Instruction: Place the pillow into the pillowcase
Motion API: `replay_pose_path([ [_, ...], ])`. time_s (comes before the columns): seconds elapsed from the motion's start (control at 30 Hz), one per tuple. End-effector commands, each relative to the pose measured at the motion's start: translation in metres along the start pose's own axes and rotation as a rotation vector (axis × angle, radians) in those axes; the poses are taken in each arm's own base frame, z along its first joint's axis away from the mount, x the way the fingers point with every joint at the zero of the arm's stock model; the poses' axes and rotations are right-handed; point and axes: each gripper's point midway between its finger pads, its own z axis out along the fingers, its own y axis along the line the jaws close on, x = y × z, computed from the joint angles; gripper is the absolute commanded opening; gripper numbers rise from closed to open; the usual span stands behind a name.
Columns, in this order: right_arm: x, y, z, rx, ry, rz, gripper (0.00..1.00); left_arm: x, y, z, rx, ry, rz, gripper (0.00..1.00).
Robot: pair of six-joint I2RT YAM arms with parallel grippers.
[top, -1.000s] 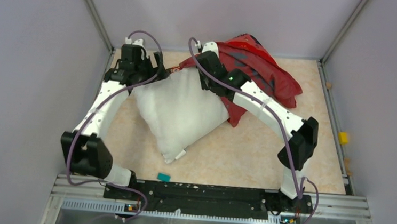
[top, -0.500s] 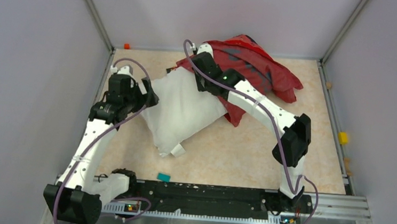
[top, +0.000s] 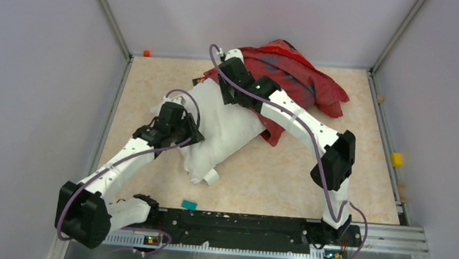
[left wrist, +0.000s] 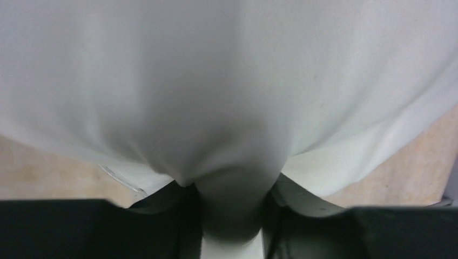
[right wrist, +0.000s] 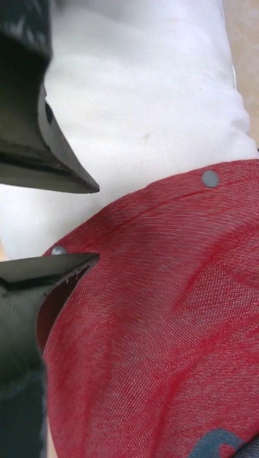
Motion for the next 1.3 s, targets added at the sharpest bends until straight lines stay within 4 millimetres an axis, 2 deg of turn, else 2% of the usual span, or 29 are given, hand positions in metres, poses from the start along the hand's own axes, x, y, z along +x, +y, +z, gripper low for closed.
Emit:
replay_pose_path([
  [0.0,-0.029,-0.011,-0.039,-0.004,-0.106,0.021,0.6,-0.034,-0.003,0.02,0.003,-0.079,-0.069,0.23],
  [0.07,-0.021,-0.024,-0.049,0.029,-0.112,0.02,0.7,-0.042,-0.001,0.024,0.024,-0.075,-0.085,0.09],
  [0.1,-0.009,-0.032,-0.049,0.055,-0.101,0.016,0.72,-0.045,0.0,0.026,0.029,-0.074,-0.09,0.04],
  [0.17,0.011,-0.048,-0.053,0.105,-0.104,0.013,0.77,-0.048,0.002,0.027,0.027,-0.065,-0.09,0.0],
  [0.27,0.037,-0.07,-0.053,0.177,-0.127,0.012,0.84,-0.053,0.006,0.026,0.026,-0.068,-0.09,0.0],
  [0.4,0.063,-0.079,-0.042,0.201,-0.143,-0.01,0.87,-0.058,0.015,0.023,0.02,-0.073,-0.1,0.0],
  [0.57,0.09,-0.082,-0.021,0.211,-0.134,-0.051,0.88,-0.064,0.022,0.016,0.022,-0.085,-0.103,0.0],
  [0.8,0.106,-0.101,0.009,0.31,-0.107,-0.08,0.88,-0.069,0.028,0.01,0.012,-0.097,-0.097,0.0],
  [0.9,0.108,-0.11,0.016,0.377,-0.093,-0.106,0.83,-0.07,0.029,0.01,0.009,-0.096,-0.096,0.0],
  [1.03,0.106,-0.131,0.013,0.517,-0.094,-0.115,0.72,-0.07,0.031,0.01,0.0,-0.097,-0.092,0.0],
  [1.1,0.103,-0.137,0.009,0.552,-0.103,-0.104,0.62,-0.07,0.033,0.009,-0.009,-0.099,-0.089,0.0],
  [1.27,0.086,-0.147,-0.006,0.586,-0.132,-0.068,0.29,-0.07,0.04,0.009,-0.036,-0.103,-0.084,0.0],
])
